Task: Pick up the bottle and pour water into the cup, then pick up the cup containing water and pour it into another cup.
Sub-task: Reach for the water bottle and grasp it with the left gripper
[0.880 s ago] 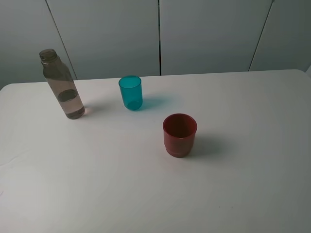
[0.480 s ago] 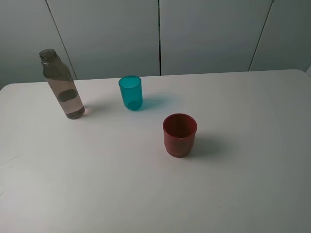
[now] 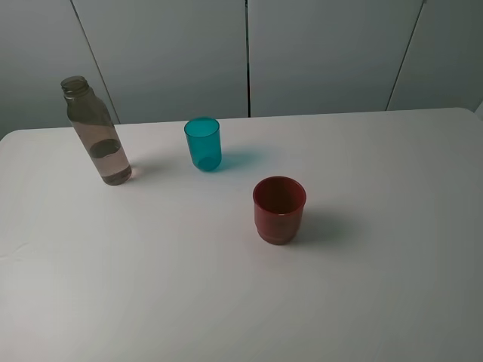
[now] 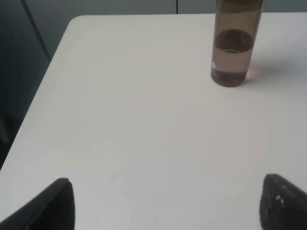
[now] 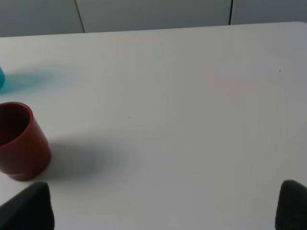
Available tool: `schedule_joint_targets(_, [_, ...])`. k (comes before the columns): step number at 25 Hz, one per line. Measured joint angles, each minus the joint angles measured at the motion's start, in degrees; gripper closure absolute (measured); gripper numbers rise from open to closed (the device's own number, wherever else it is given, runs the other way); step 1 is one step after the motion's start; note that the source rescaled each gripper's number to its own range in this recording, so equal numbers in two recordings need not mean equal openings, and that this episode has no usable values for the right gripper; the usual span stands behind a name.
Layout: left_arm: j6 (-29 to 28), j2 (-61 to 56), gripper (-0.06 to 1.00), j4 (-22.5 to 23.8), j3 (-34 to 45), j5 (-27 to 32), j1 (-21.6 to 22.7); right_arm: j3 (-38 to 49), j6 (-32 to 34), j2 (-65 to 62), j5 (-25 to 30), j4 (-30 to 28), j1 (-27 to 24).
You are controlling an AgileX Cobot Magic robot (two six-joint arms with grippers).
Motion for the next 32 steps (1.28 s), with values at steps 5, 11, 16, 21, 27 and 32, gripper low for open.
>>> schedule_joint_targets(5, [0.0, 2.46, 0.0, 0.03, -4.29, 0.09, 0.0, 0.0, 0.0, 0.0, 0.0, -0.1, 0.0])
schedule_joint_targets(11, [0.63, 9.93, 0.0, 0.13, -7.59, -3.1, 0.0, 0.0, 0.0, 0.0, 0.0, -0.1, 0.0])
schedule_joint_targets(16, [2.39, 16.1, 0.0, 0.25, -8.09, -9.58, 0.0, 0.0, 0.0, 0.0, 0.0, -0.1, 0.0])
schedule_joint_targets(21, [4.96, 23.44, 0.0, -0.22, -8.09, -17.54, 0.0, 0.0, 0.0, 0.0, 0.0, -0.1, 0.0])
schedule_joint_targets(27, [10.46, 32.67, 0.0, -3.25, -8.09, -27.55, 0.0, 0.0, 0.0, 0.0, 0.0, -0.1, 0.0])
schedule_joint_targets(32, [14.95, 40.86, 0.0, -6.66, -8.09, -34.31, 0.0, 0.0, 0.0, 0.0, 0.0, -0.22, 0.0])
